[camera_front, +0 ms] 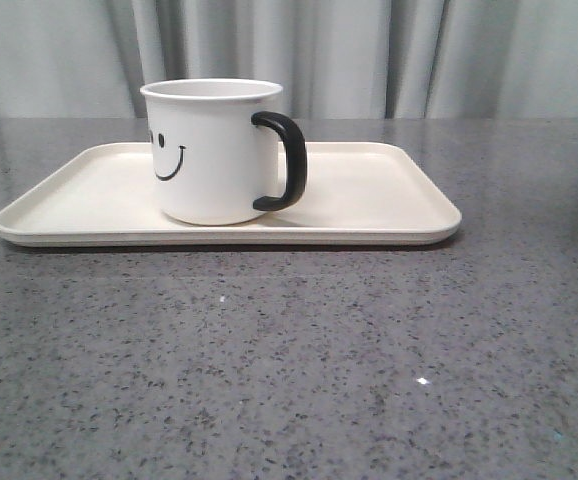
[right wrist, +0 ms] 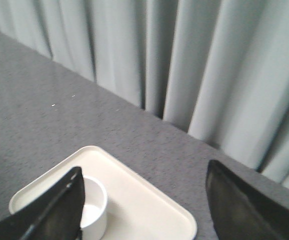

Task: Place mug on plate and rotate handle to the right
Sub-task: 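Lower the right gripper into the mug rim and close it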

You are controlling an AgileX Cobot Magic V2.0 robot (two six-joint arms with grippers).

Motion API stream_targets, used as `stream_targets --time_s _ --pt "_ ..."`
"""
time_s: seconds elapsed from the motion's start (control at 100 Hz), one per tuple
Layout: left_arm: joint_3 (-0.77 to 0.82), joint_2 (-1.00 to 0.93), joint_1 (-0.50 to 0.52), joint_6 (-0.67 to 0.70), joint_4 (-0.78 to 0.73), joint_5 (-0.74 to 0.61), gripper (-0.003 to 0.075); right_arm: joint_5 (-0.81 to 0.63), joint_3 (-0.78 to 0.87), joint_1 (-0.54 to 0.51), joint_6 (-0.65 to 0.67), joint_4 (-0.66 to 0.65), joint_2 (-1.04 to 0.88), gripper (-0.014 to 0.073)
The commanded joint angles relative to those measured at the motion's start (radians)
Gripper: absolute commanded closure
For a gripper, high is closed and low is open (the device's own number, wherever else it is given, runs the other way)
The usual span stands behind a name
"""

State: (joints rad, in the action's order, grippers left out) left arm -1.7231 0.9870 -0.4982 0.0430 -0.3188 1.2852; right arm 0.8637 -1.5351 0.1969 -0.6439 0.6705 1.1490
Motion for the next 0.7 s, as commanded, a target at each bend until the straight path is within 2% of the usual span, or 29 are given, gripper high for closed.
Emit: stream_targets --time_s 0.0,0.1,0.27,0.69 --pt "0.010 -0.010 -0.007 0.011 -0.018 -0.020 0.0740 0.035 -0.111 0.035 -0.005 0.064 0.076 0.0077" --pt "0.029 -0.010 -0.007 0.011 -0.018 -0.022 0.0740 0.105 -0.170 0.079 -0.005 0.083 0.169 0.0077" --pt "0.030 -0.010 -0.007 0.011 -0.018 -0.022 0.0740 0.144 -0.185 0.136 -0.005 0.090 0.299 0.0077" --pt "0.030 -0.010 -0.007 0.011 -0.018 -0.022 0.0740 0.227 -0.185 0.160 -0.005 0.105 0.565 0.0077"
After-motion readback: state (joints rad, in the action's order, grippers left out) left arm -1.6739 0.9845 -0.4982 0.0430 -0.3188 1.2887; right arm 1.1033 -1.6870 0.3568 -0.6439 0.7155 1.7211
